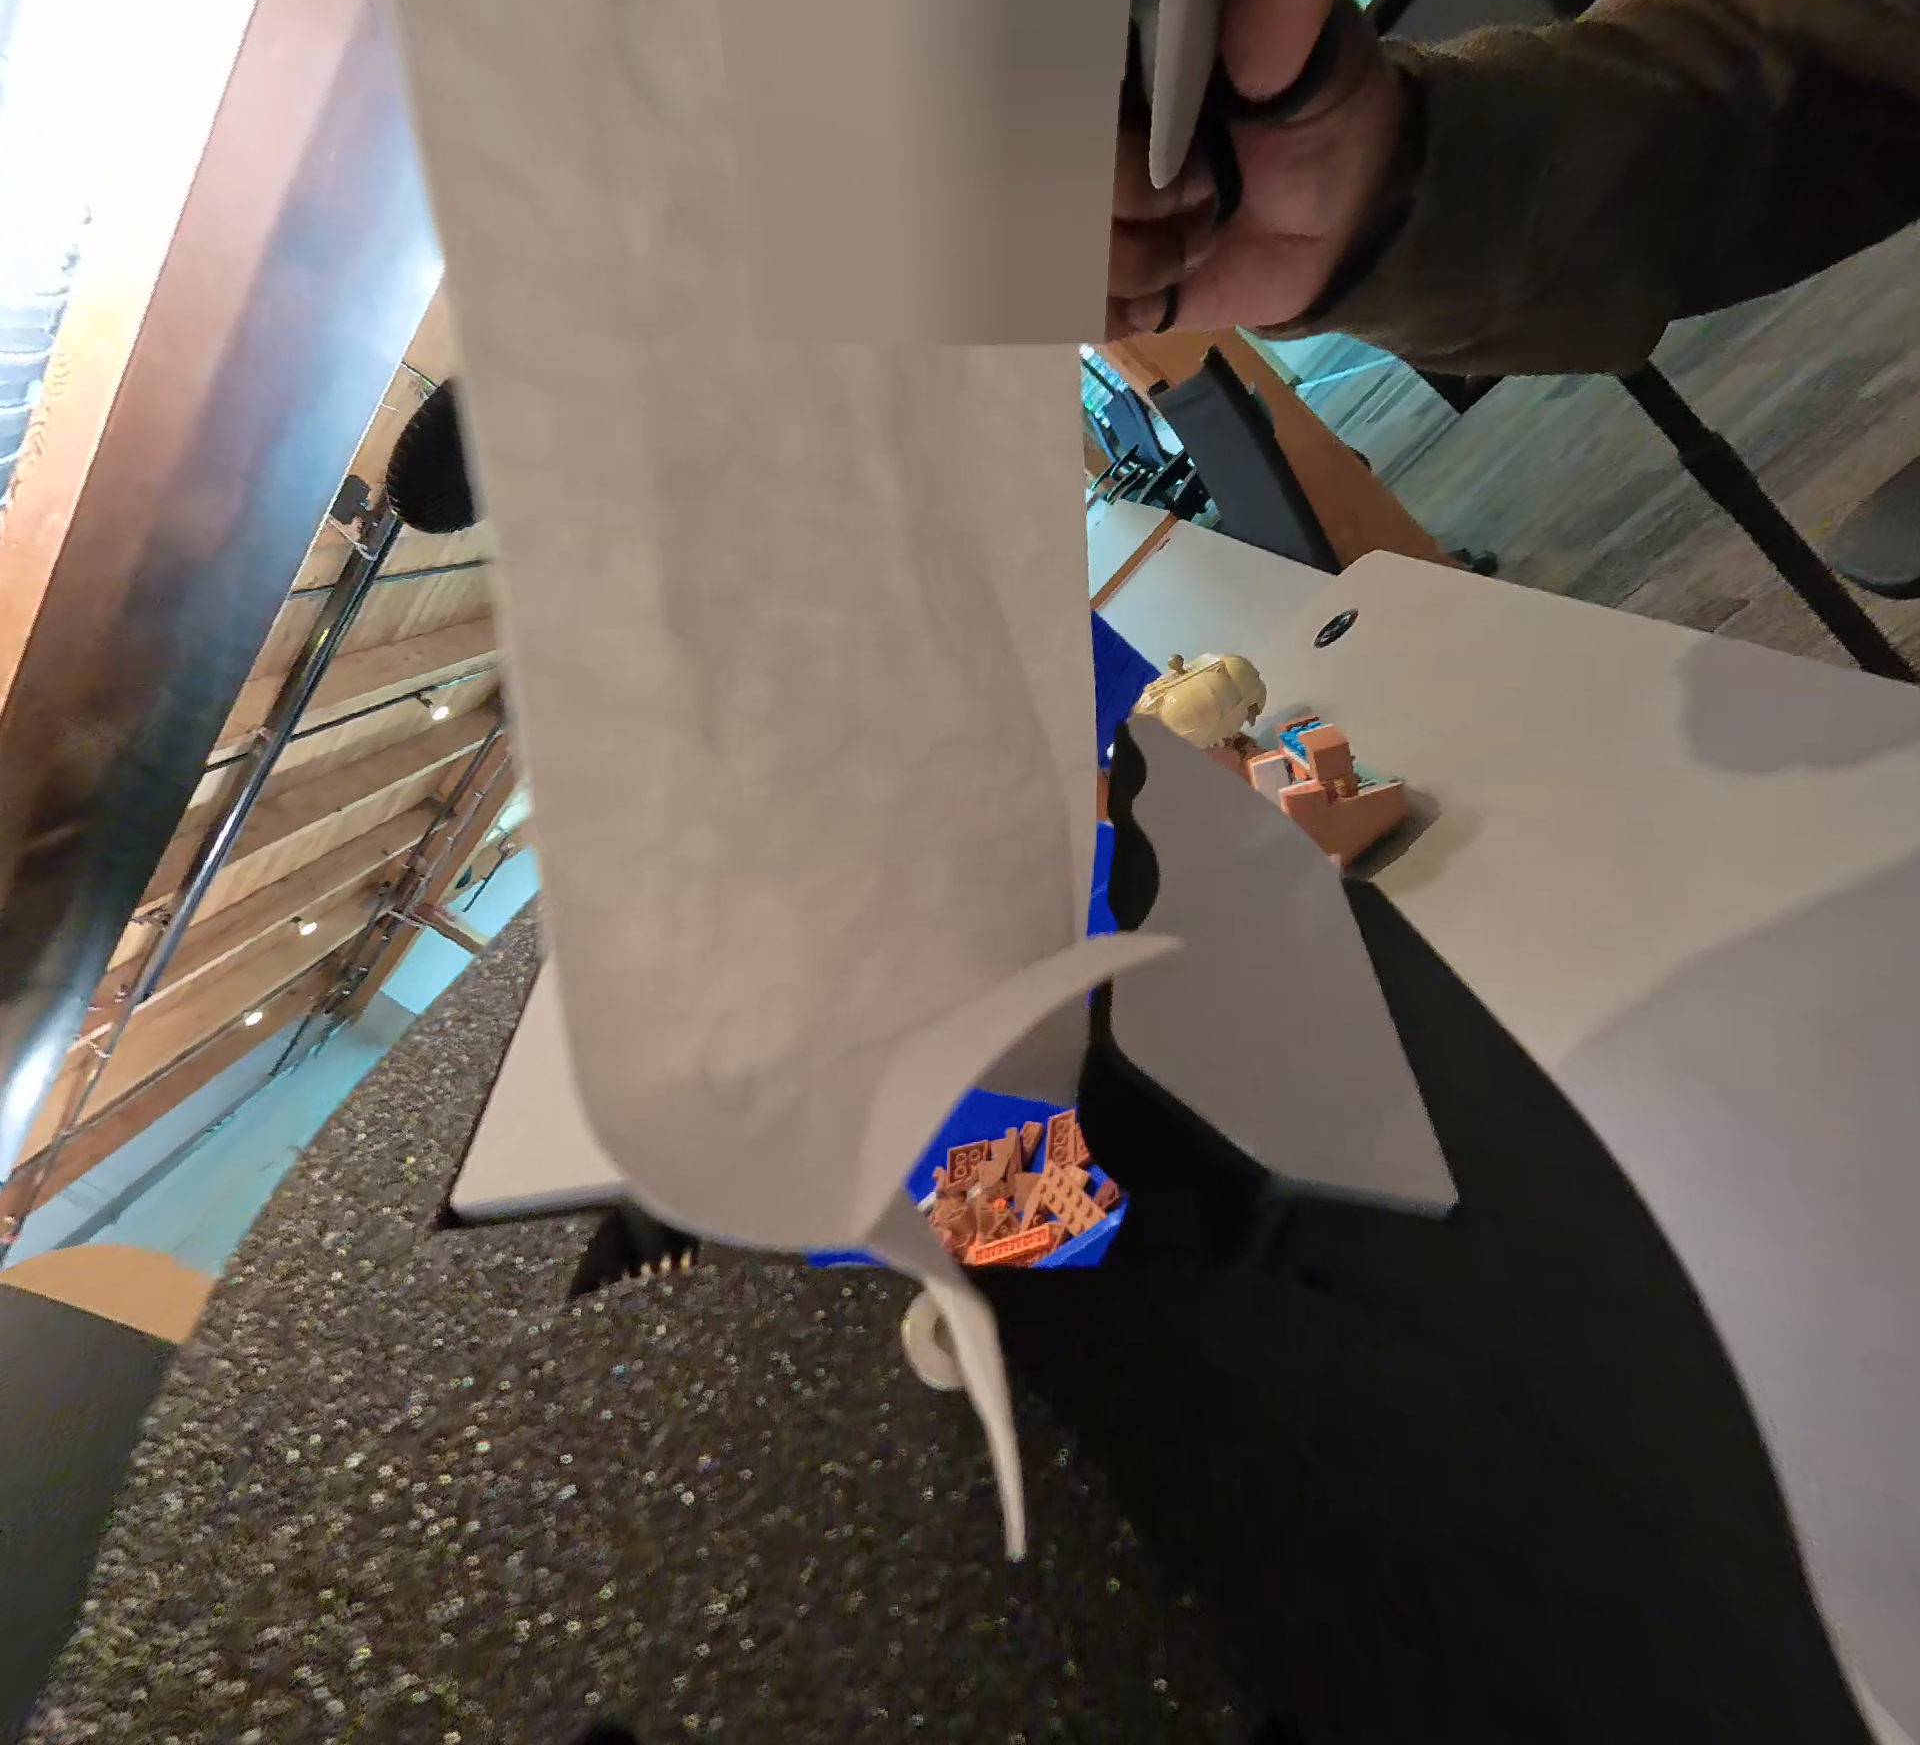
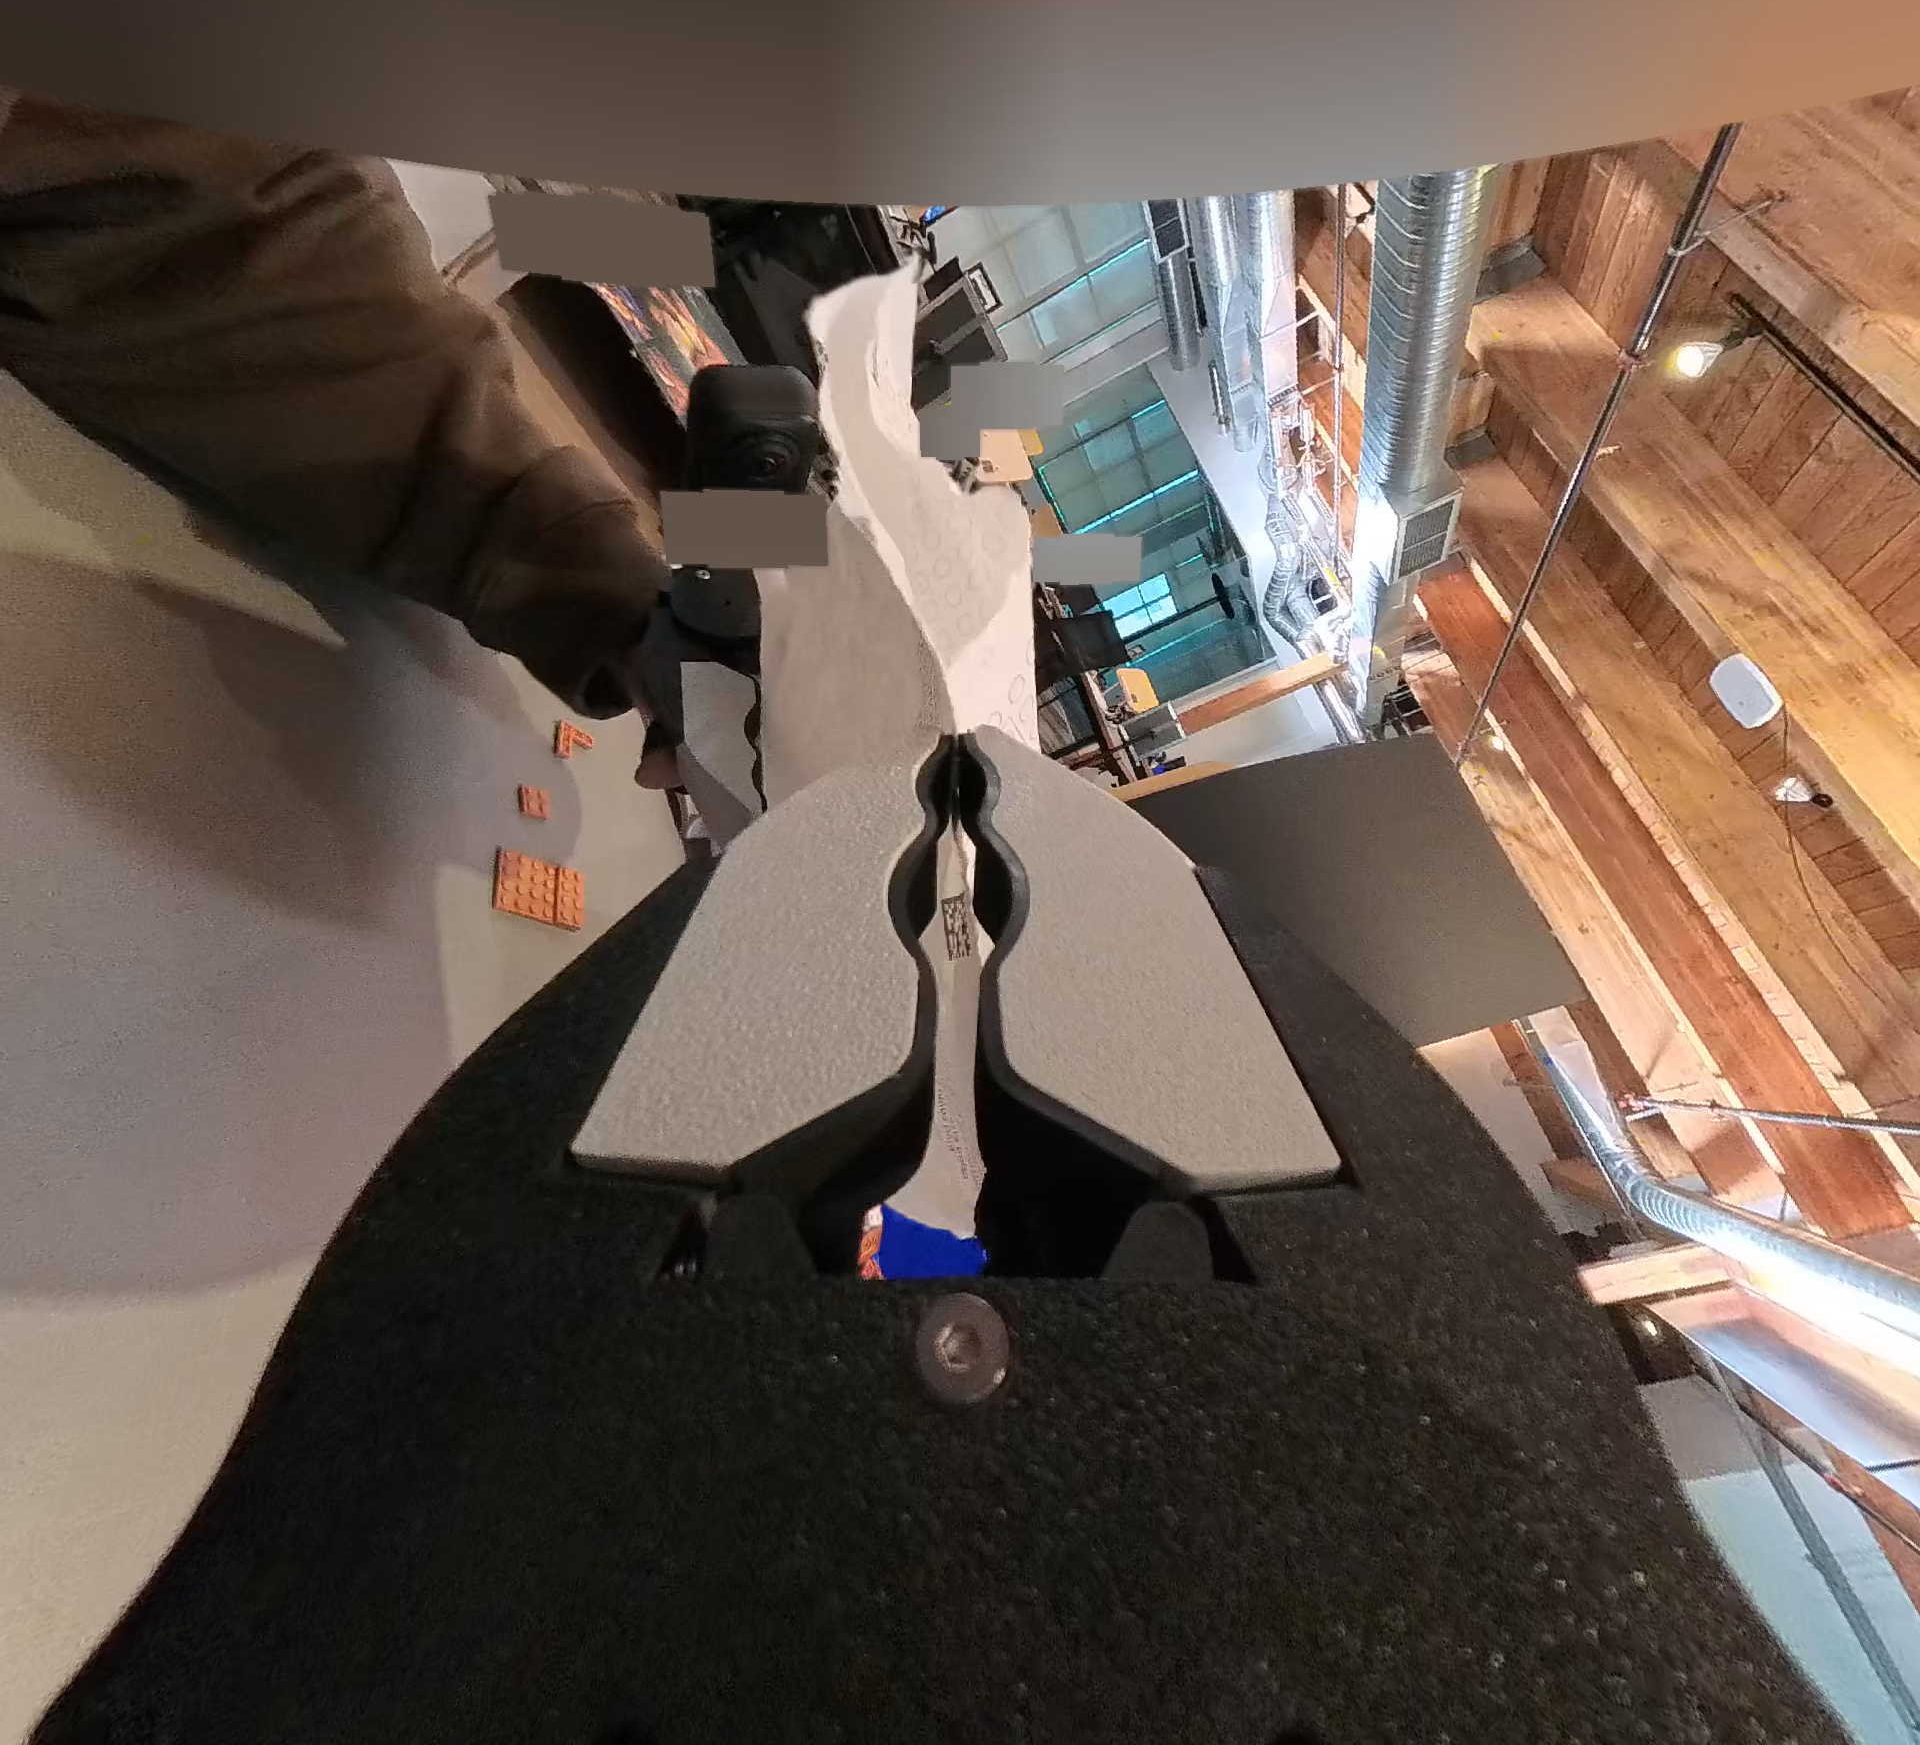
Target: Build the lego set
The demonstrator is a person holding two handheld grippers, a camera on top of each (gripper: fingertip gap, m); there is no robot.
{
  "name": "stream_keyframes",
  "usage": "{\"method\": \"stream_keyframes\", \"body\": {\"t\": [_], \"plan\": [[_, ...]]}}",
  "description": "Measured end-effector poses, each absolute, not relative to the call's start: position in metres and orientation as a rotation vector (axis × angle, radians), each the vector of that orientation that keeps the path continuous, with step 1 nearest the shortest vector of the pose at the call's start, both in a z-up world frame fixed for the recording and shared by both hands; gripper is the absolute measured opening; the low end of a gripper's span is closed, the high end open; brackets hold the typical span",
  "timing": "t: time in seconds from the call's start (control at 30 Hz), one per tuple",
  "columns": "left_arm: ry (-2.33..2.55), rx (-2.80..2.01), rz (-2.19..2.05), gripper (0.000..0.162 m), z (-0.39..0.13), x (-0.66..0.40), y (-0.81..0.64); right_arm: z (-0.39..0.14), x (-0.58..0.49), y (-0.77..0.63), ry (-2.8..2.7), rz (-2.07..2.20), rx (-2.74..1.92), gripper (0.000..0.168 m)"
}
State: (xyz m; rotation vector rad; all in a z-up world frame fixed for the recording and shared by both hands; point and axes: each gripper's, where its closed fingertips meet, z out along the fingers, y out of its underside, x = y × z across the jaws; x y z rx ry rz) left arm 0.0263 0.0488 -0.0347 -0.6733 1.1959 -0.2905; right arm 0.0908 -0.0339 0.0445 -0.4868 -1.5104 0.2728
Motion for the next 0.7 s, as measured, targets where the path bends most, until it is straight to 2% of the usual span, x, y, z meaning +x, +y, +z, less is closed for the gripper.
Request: {"method": "stream_keyframes", "body": {"t": [0.03,0.5,0.7], "plan": [[1.199,-0.668,-0.276,0.056,-0.034,0.026,0.049,0.044,0.091,-0.034,-1.512,0.277,-0.484,0.000],[1.228,-0.636,-0.175,0.057,-0.040,0.028,0.050,0.039,0.093,-0.033,-1.520,0.336,-0.468,0.000],[1.207,-0.792,-0.113,0.054,-0.052,0.024,0.077,0.047,0.104,0.005,-1.472,0.284,-0.561,0.000]]}}
